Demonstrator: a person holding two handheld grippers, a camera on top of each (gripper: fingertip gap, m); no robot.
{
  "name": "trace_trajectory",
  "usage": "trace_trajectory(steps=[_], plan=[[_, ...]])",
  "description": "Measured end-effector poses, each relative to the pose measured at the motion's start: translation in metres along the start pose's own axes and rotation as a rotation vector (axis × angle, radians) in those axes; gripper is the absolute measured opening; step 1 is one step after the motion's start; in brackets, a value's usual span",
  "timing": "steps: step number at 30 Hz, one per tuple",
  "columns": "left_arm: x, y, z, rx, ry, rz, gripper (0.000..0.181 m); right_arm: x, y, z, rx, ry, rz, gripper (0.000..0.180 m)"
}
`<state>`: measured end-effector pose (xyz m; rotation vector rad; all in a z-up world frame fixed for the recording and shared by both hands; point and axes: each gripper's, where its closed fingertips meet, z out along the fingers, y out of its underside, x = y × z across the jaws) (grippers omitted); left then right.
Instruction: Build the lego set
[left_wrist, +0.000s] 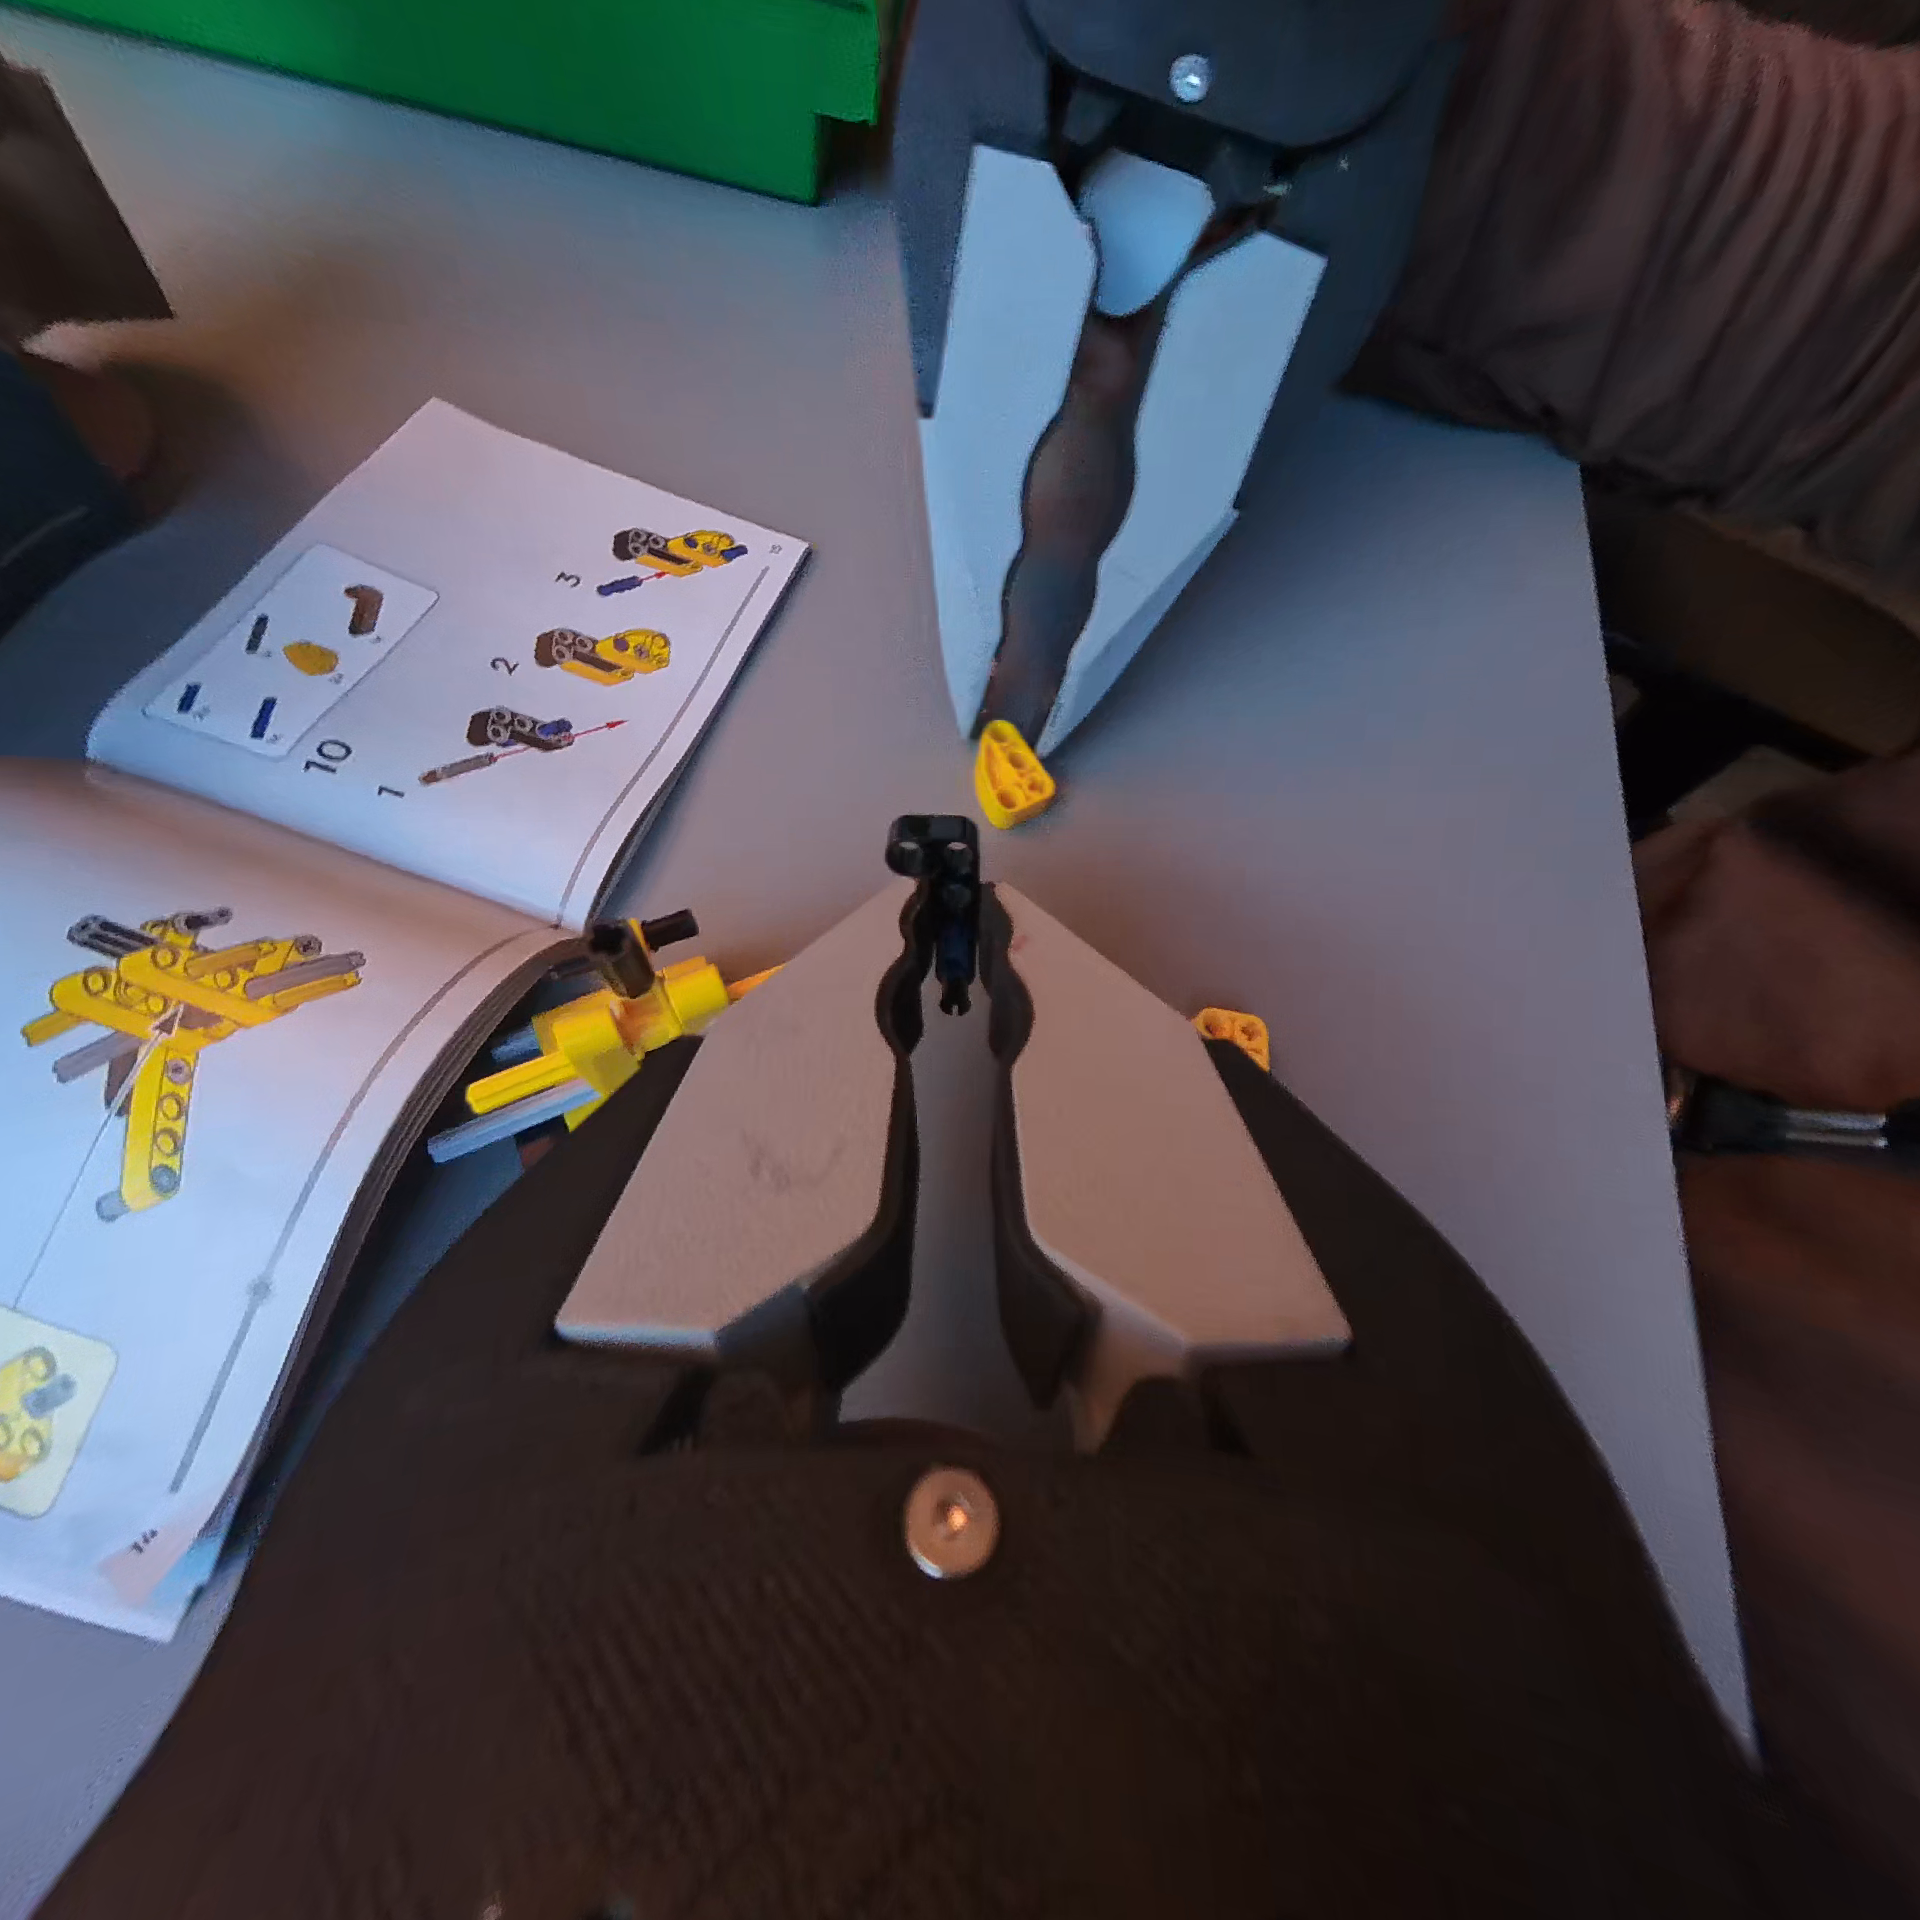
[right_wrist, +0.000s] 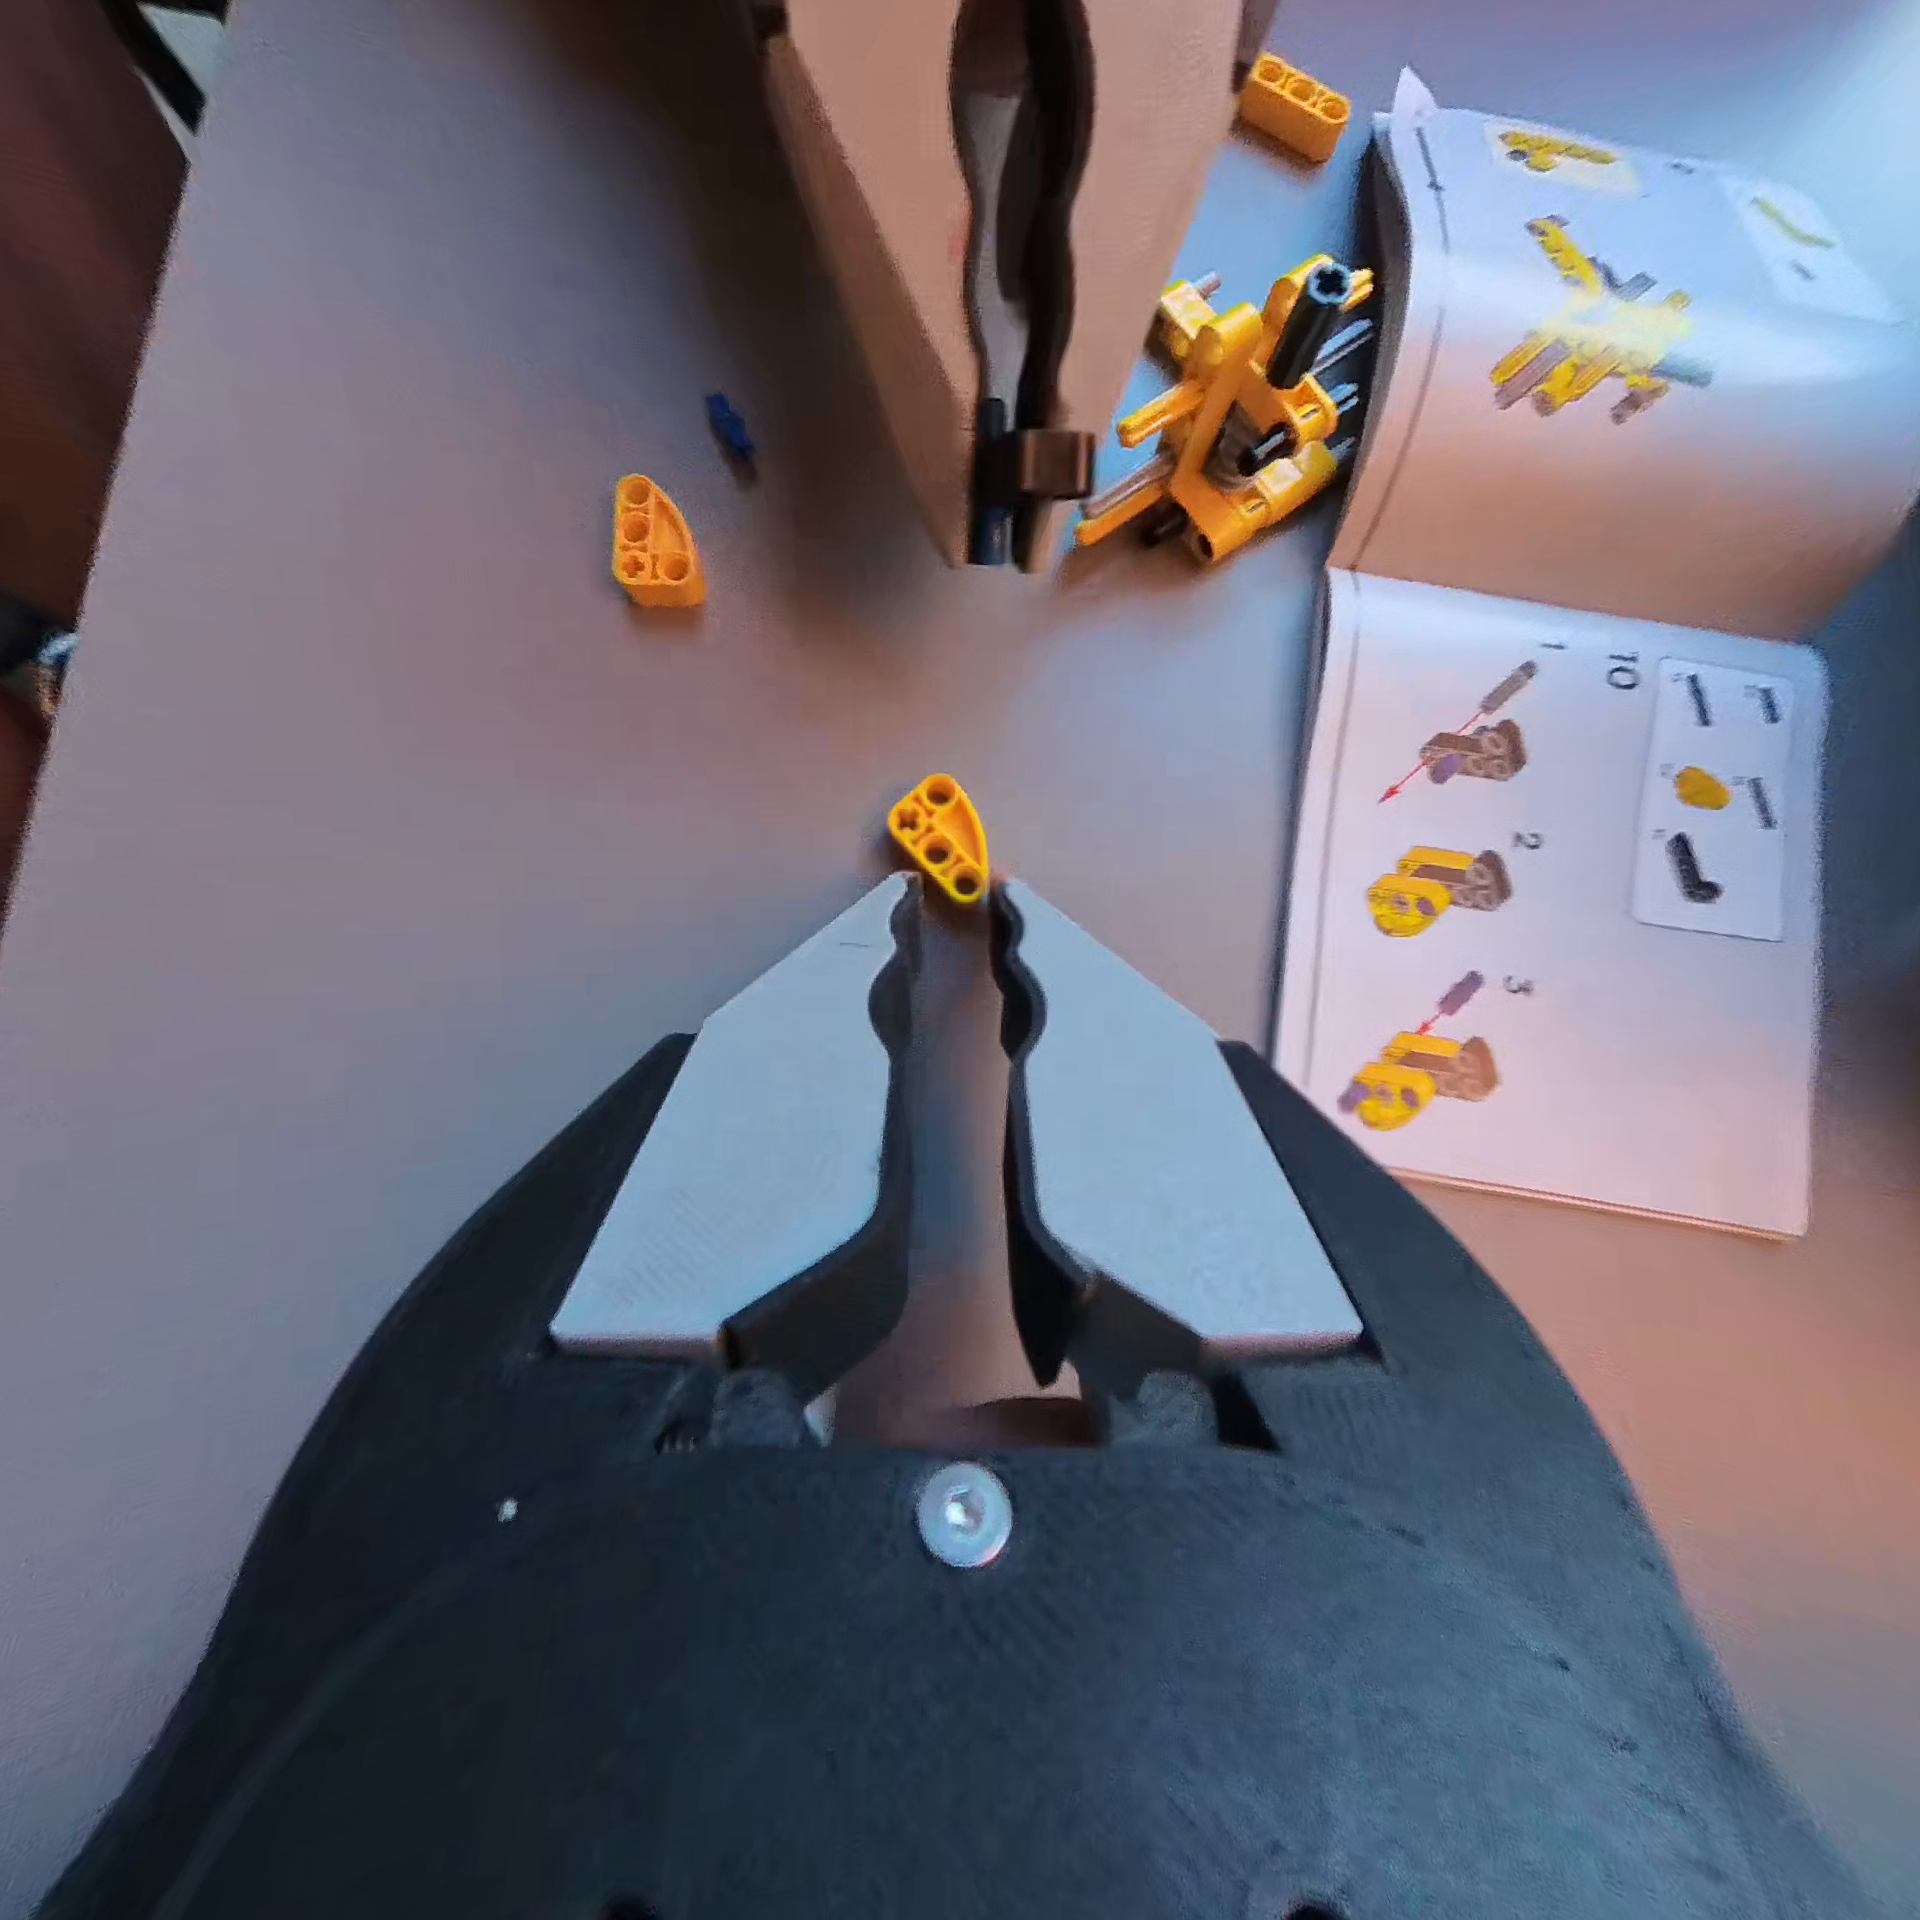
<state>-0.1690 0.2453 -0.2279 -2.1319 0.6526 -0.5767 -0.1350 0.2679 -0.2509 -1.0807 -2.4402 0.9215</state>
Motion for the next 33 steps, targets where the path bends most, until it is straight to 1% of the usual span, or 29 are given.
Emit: trace_trajectory(steps=[2,3,5,6,8,10,13,15,16,18,19,21,22,27,30,33], plan=[[-0.002,0.0,0.0,-0.002,0.018,-0.044,0.005,-0.003,0.001,0.0,0.01,0.005,0.022,0.01],[-0.003,0.0,0.0,-0.003,0.027,-0.064,0.005,-0.007,0.001,0.0,0.016,-0.007,0.03,0.005],[-0.003,0.001,0.0,-0.006,0.06,-0.121,0.004,-0.009,0.0,-0.001,0.025,0.005,0.04,0.006],[0.0,0.001,0.0,-0.007,0.098,-0.155,0.004,-0.008,-0.001,-0.003,0.029,0.016,0.044,0.009],[0.005,-0.001,0.001,-0.002,0.178,-0.234,0.004,-0.012,-0.003,-0.009,0.048,0.004,0.064,0.0],[0.013,-0.005,0.0,0.004,0.267,-0.313,0.004,-0.007,-0.011,-0.017,0.092,0.037,0.091,0.0],[0.029,-0.01,0.0,-0.008,0.427,-0.407,0.005,0.006,-0.033,-0.028,0.195,0.083,0.186,0.013],[0.031,-0.007,0.006,-0.048,0.442,-0.403,0.004,0.005,-0.049,-0.032,0.275,0.039,0.236,0.021],[0.033,-0.008,0.008,-0.058,0.451,-0.402,0.004,0.001,-0.056,-0.031,0.306,-0.002,0.253,0.022],[0.038,-0.015,0.008,-0.054,0.49,-0.404,0.004,-0.002,-0.057,-0.026,0.297,-0.043,0.288,0.022],[0.039,-0.018,0.008,-0.056,0.492,-0.398,0.004,-0.002,-0.055,-0.022,0.281,-0.045,0.299,0.024],[0.037,-0.018,0.011,-0.084,0.446,-0.359,0.004,-0.002,-0.051,-0.016,0.262,-0.054,0.324,0.022],[0.037,-0.017,0.012,-0.101,0.429,-0.339,0.004,-0.006,-0.051,-0.016,0.27,-0.088,0.337,0.014],[0.041,-0.014,0.015,-0.181,0.396,-0.248,0.004,-0.012,-0.049,-0.017,0.311,-0.189,0.405,0.012],[0.037,-0.011,0.019,-0.23,0.35,-0.206,0.004,-0.01,-0.044,-0.016,0.304,-0.172,0.386,0.012],[0.032,-0.015,0.022,-0.227,0.325,-0.194,0.004,-0.005,-0.042,-0.019,0.319,-0.142,0.373,0.011]])
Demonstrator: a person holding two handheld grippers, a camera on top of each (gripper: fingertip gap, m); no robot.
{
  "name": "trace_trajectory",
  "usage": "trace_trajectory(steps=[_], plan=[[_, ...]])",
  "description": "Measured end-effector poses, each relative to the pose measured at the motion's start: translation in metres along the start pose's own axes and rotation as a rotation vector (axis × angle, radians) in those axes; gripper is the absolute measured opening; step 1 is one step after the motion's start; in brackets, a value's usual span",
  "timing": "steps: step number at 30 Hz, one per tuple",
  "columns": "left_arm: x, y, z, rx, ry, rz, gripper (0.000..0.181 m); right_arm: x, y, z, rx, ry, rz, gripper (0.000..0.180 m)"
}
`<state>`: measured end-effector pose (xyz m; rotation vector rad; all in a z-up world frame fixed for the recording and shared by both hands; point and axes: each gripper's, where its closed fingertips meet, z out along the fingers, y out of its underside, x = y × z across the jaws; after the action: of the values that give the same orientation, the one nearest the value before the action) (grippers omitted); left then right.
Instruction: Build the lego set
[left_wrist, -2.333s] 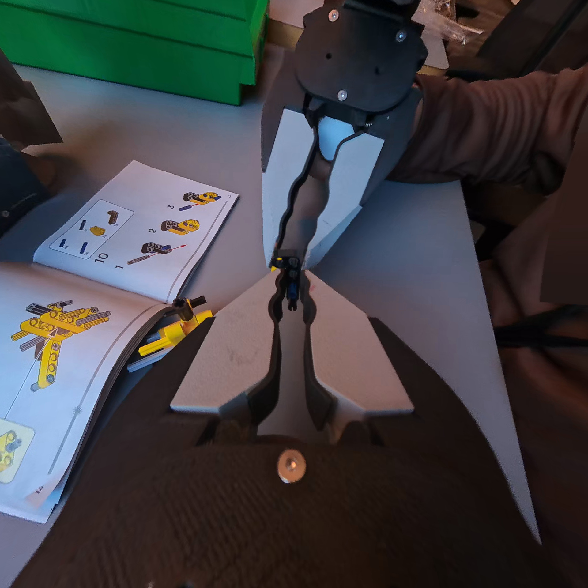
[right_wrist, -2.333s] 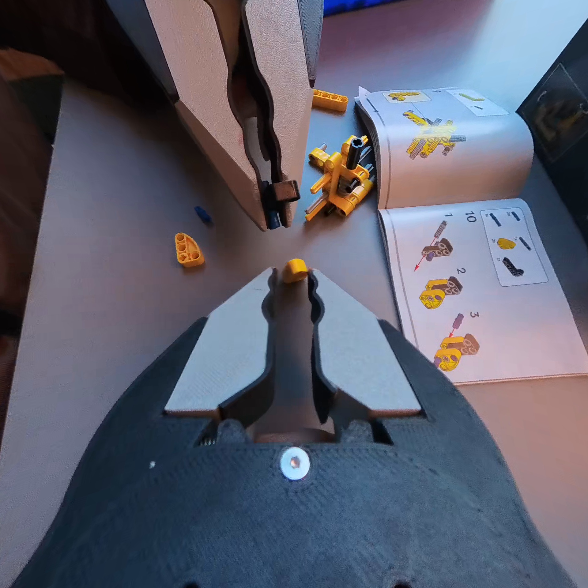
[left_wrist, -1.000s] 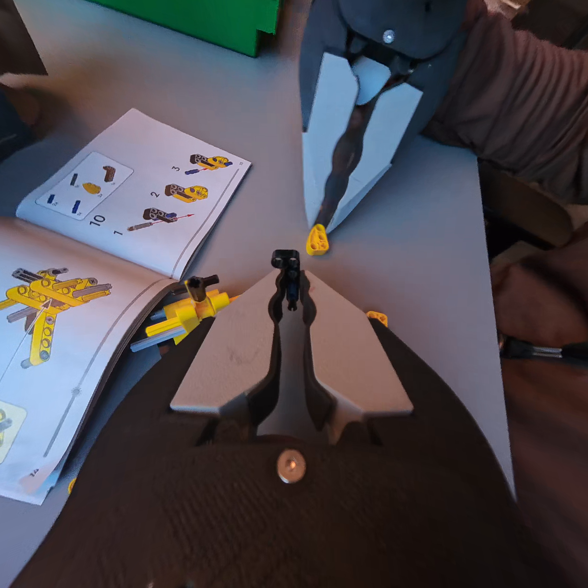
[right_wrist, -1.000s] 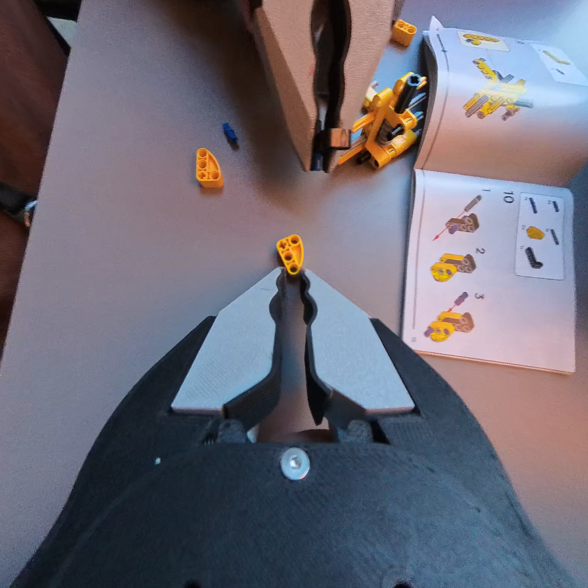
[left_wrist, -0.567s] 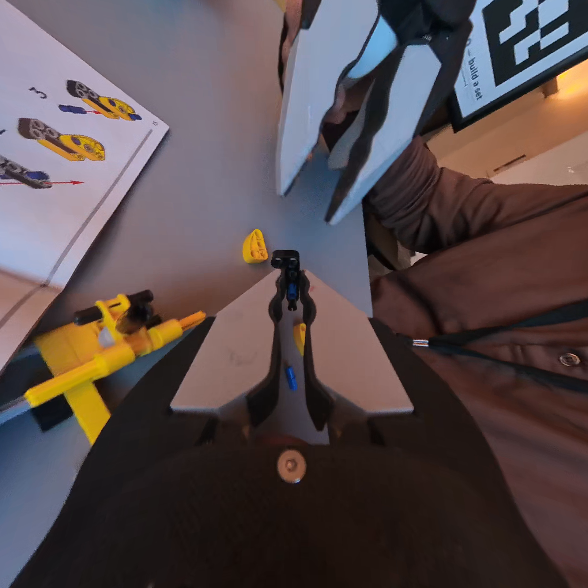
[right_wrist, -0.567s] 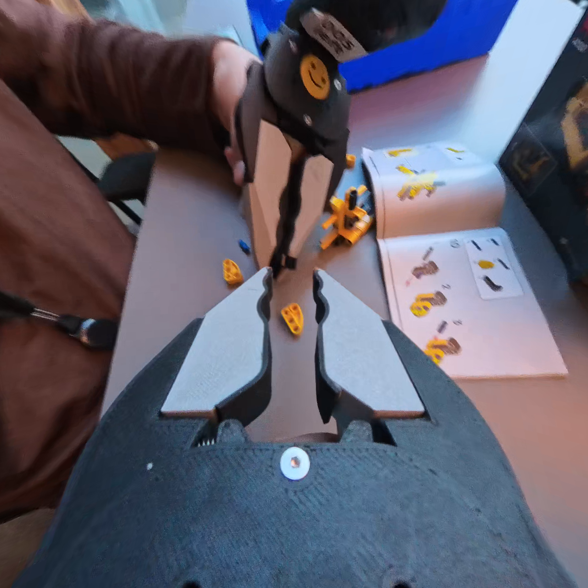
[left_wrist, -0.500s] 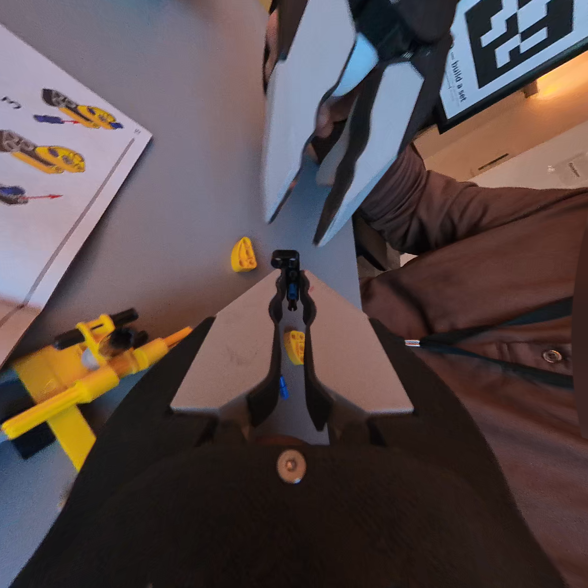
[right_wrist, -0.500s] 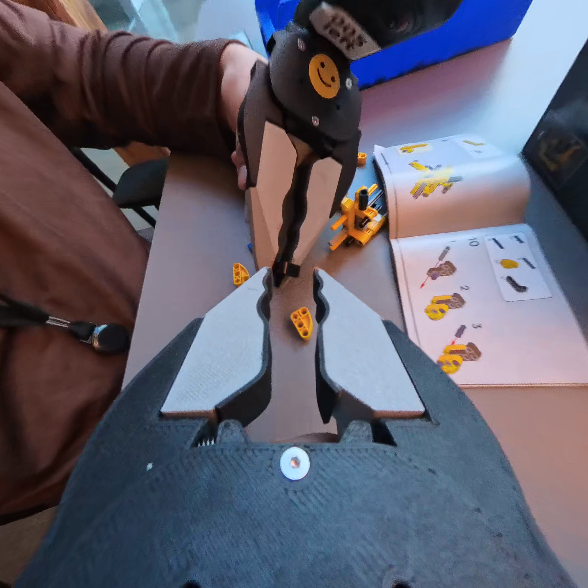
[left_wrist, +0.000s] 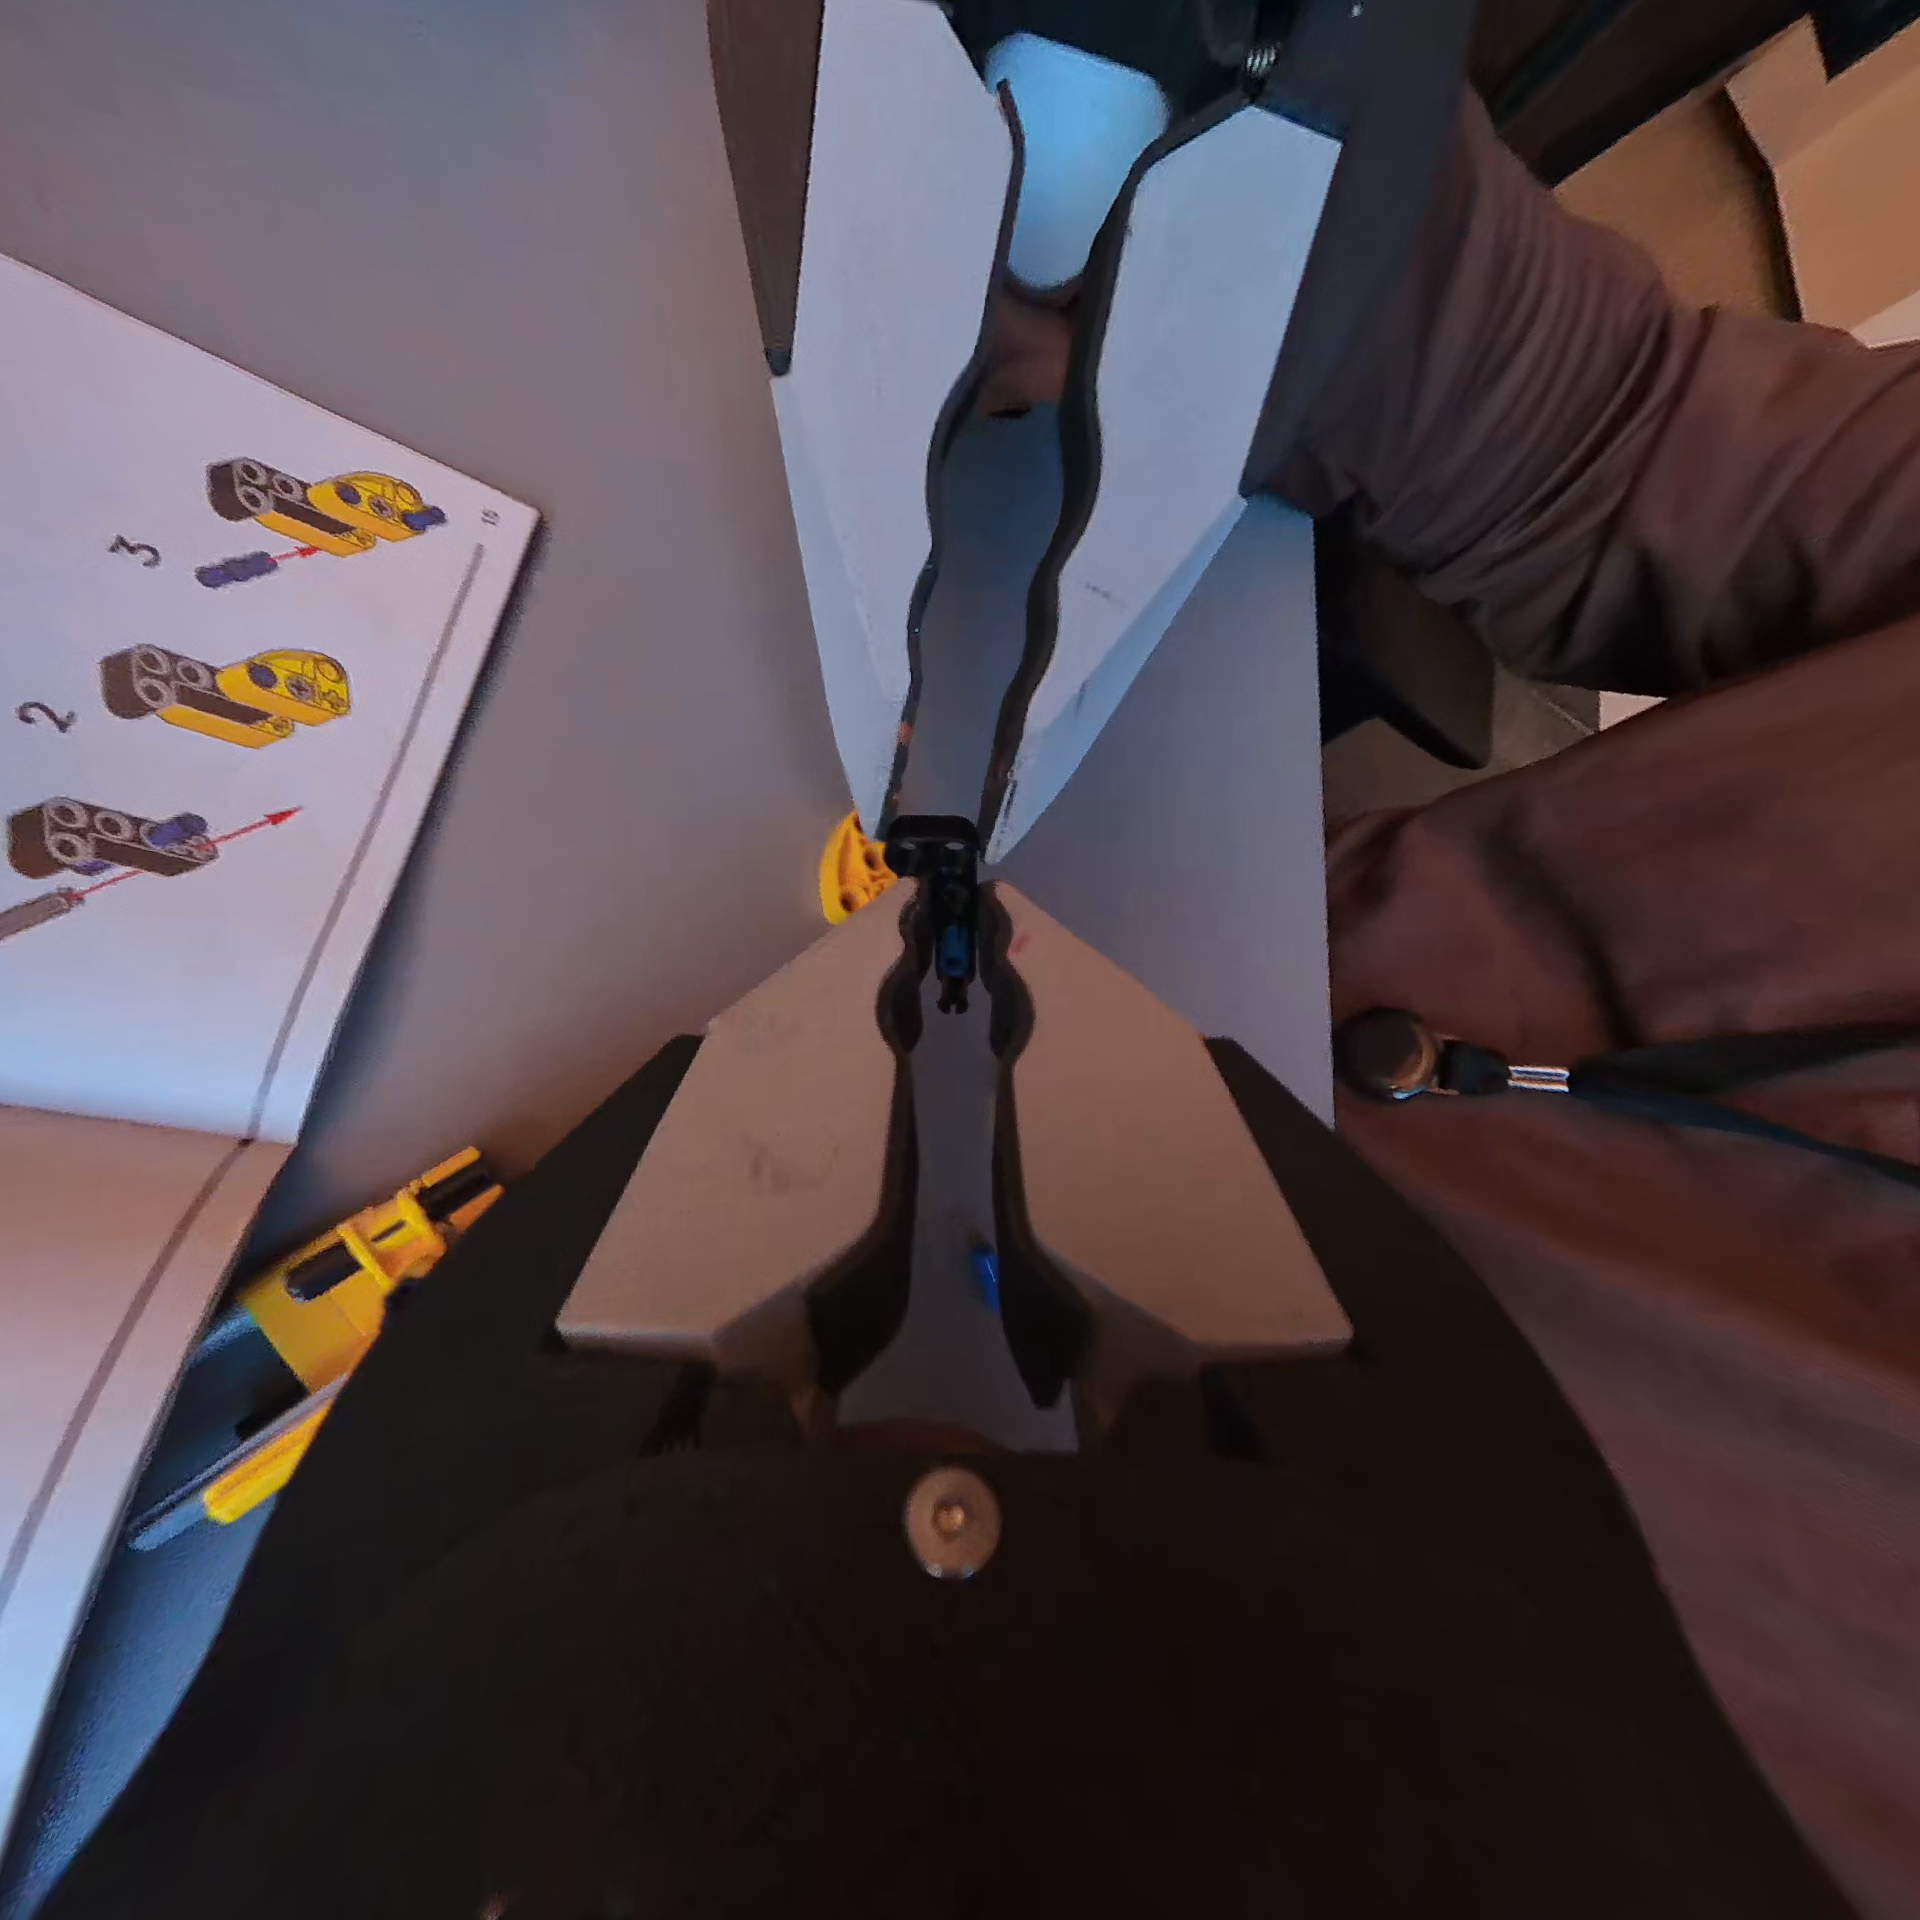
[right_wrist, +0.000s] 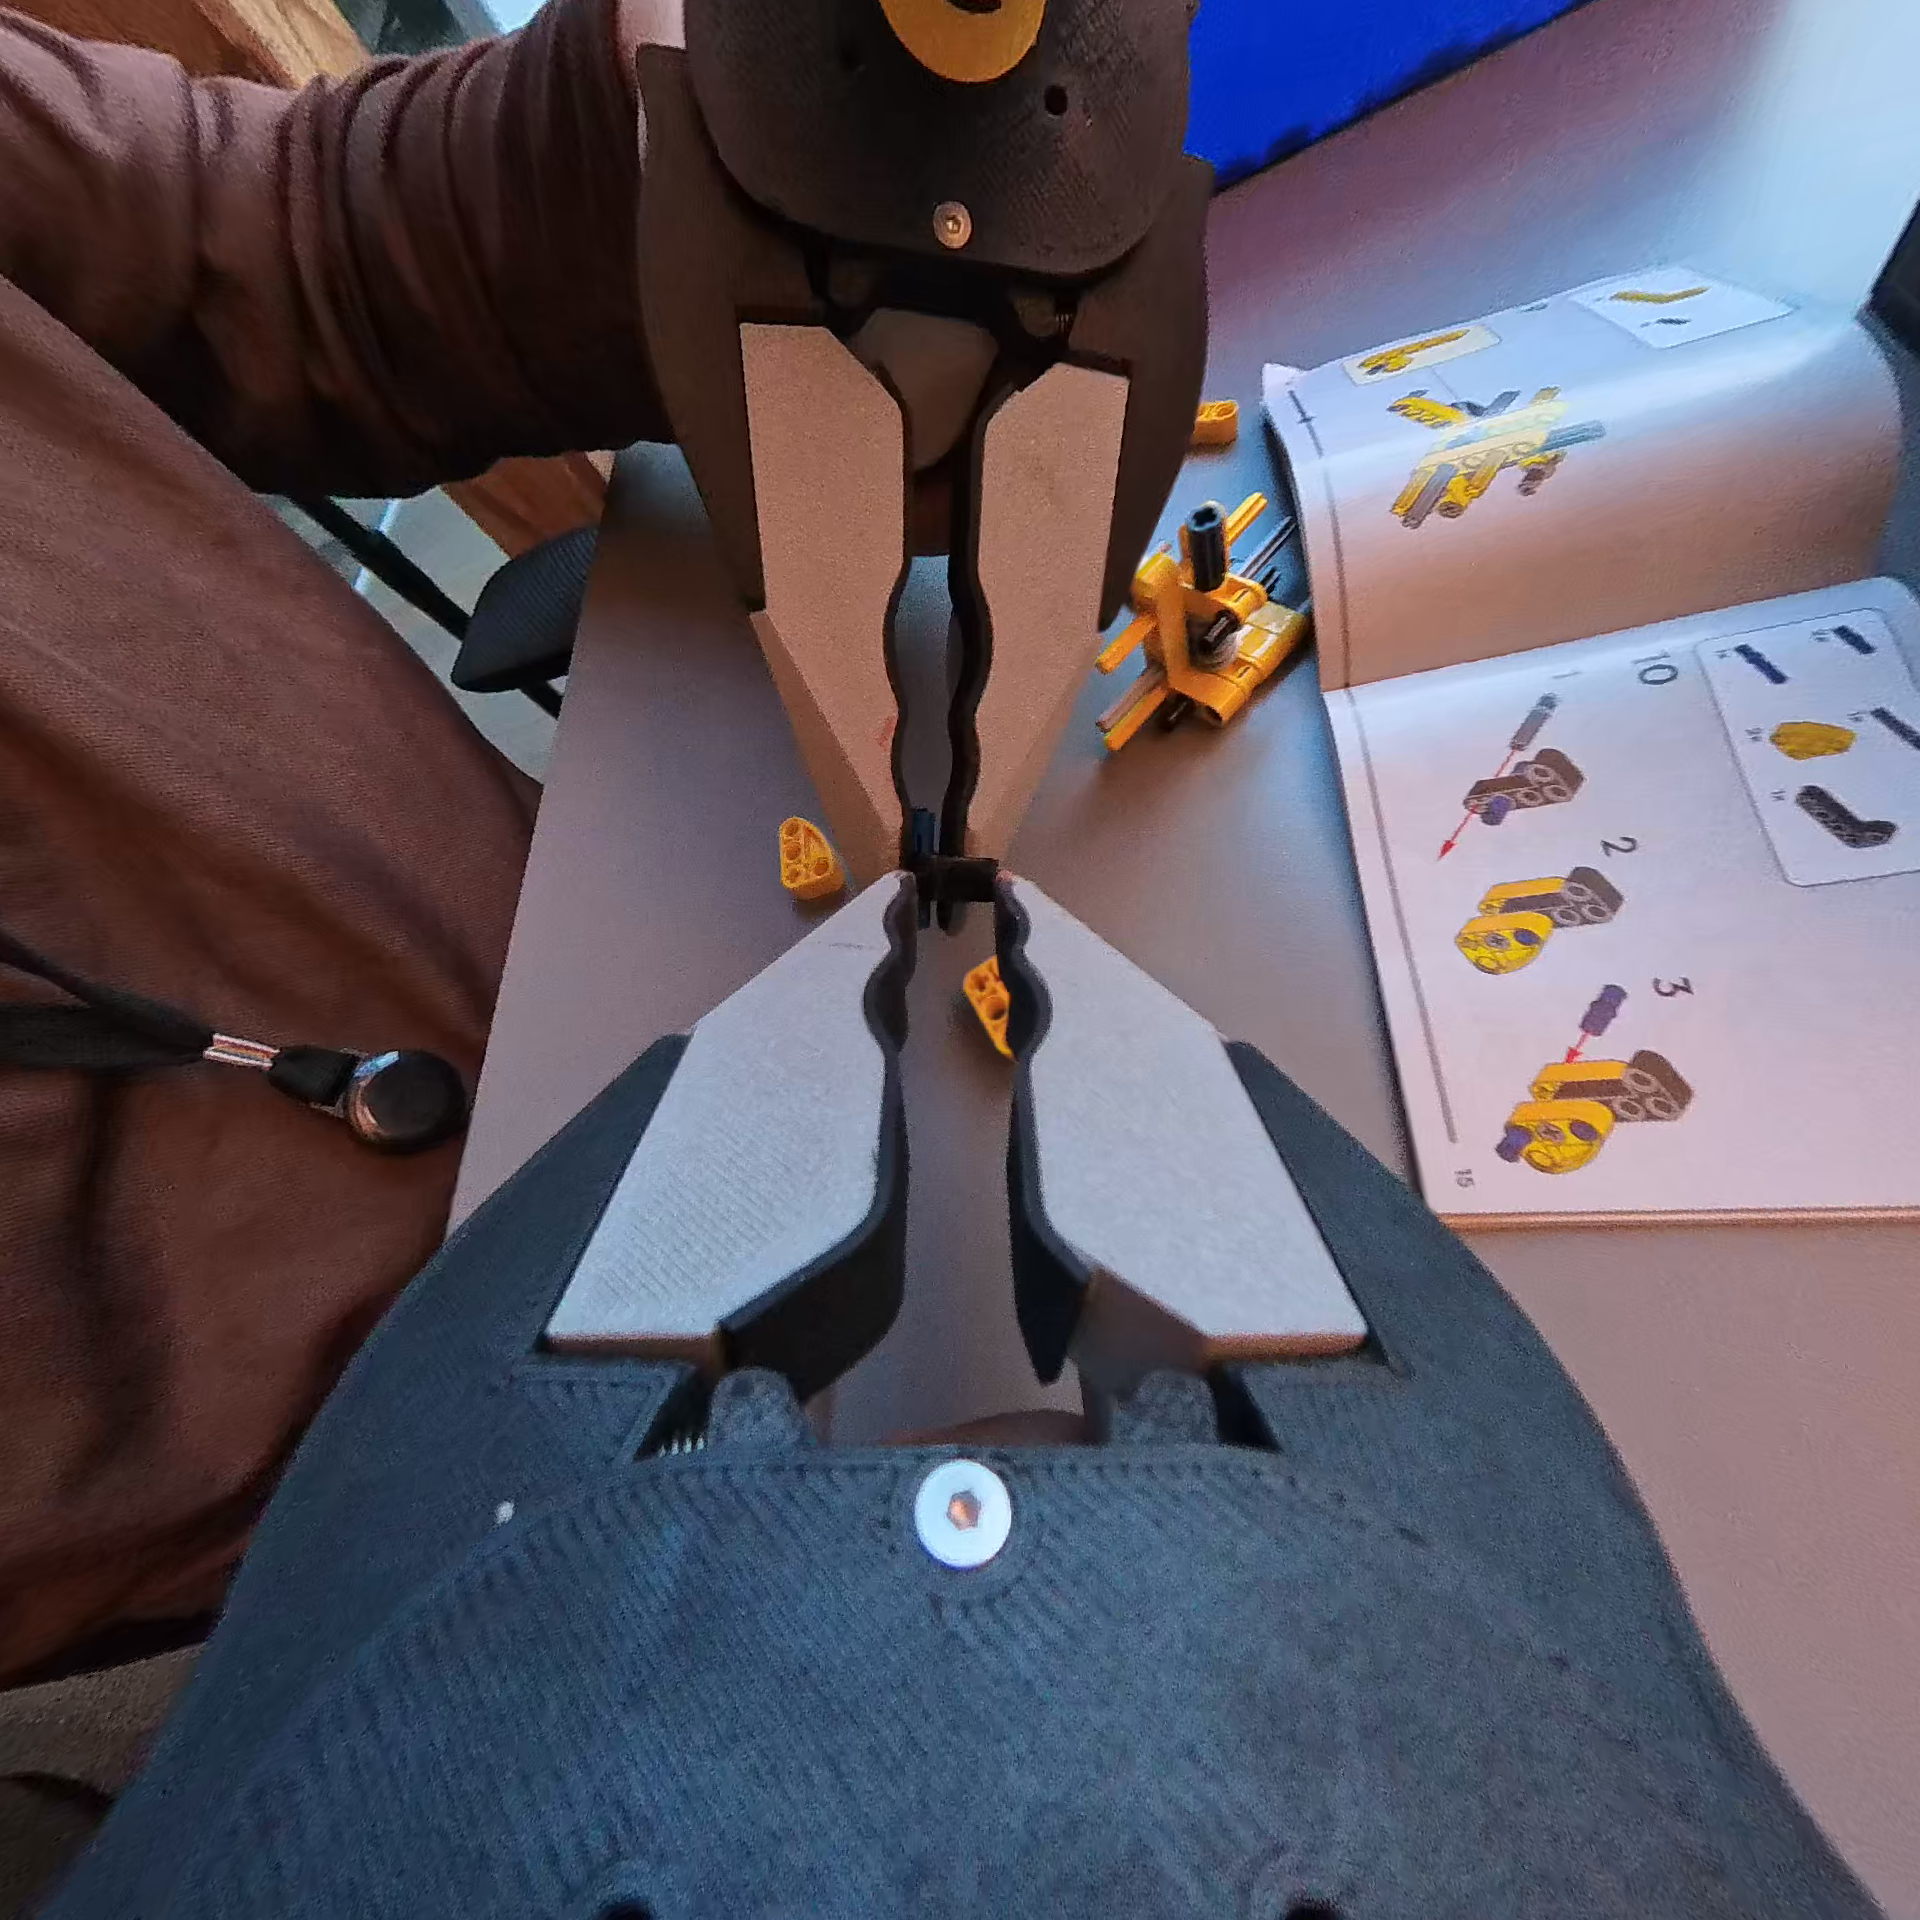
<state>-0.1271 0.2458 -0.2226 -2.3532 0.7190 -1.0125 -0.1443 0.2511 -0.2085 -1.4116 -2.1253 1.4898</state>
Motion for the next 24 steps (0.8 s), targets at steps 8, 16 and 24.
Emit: trace_trajectory(steps=[8,16,24], plan=[[-0.007,-0.009,-0.006,0.128,-0.043,0.035,0.011,0.007,-0.005,-0.013,0.091,0.012,-0.012,0.011],[-0.008,-0.009,-0.009,0.216,-0.167,0.108,0.005,0.01,0.011,-0.009,0.02,0.061,-0.097,0.011],[-0.014,-0.003,0.007,0.185,-0.249,0.177,0.005,0.013,0.024,-0.008,-0.059,0.085,-0.133,0.013]])
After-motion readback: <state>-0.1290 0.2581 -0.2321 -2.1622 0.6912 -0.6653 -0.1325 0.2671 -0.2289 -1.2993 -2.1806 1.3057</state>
